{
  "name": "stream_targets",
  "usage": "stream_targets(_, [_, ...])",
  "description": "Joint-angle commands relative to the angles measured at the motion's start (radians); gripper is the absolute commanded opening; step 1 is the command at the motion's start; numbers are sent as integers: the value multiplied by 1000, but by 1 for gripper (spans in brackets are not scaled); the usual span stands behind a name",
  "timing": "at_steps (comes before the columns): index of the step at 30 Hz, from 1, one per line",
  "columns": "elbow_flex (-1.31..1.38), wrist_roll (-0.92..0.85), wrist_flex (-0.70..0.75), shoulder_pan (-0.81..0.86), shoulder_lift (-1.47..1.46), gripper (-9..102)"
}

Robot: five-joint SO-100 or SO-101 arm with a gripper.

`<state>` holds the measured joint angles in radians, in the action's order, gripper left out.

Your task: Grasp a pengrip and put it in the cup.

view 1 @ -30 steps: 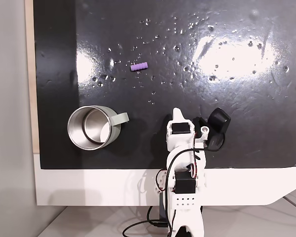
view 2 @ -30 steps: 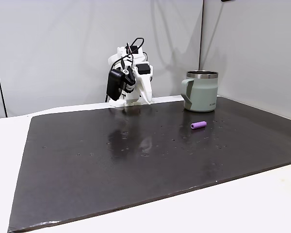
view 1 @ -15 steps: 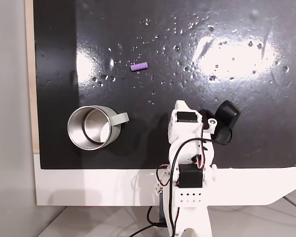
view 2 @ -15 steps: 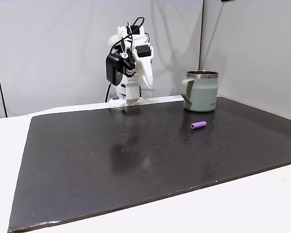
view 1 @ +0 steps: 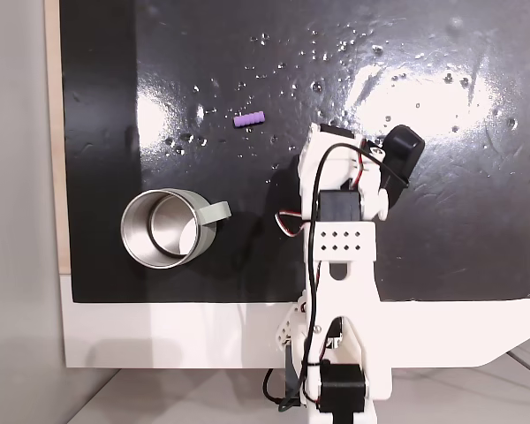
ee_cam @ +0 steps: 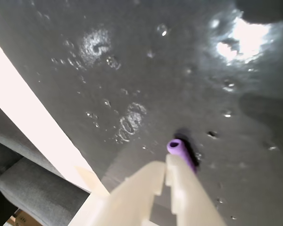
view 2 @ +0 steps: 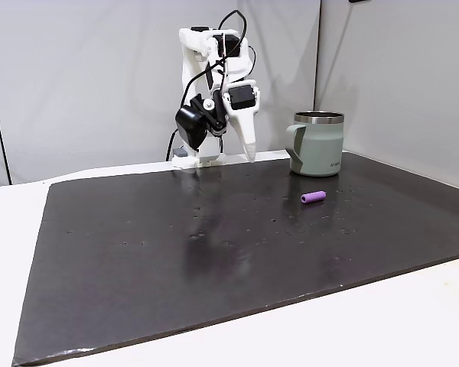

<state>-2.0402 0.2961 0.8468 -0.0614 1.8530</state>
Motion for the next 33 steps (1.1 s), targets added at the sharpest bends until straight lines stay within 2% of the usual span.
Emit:
stream_targets(1, [175,41,-20,-38,-129,0])
stream_targets(8, [275,121,11,-127,-285,0])
stream_targets(14, [331,104,21,-166,-334,0])
stream_targets(18, [353,71,32,-187,-351,15])
stream_targets(22, [391,83,91,-213,-399,19])
stream_targets(26, [469,121,167,-219,-468,19])
stream_targets(33, [580,135,201,-224,-560,19])
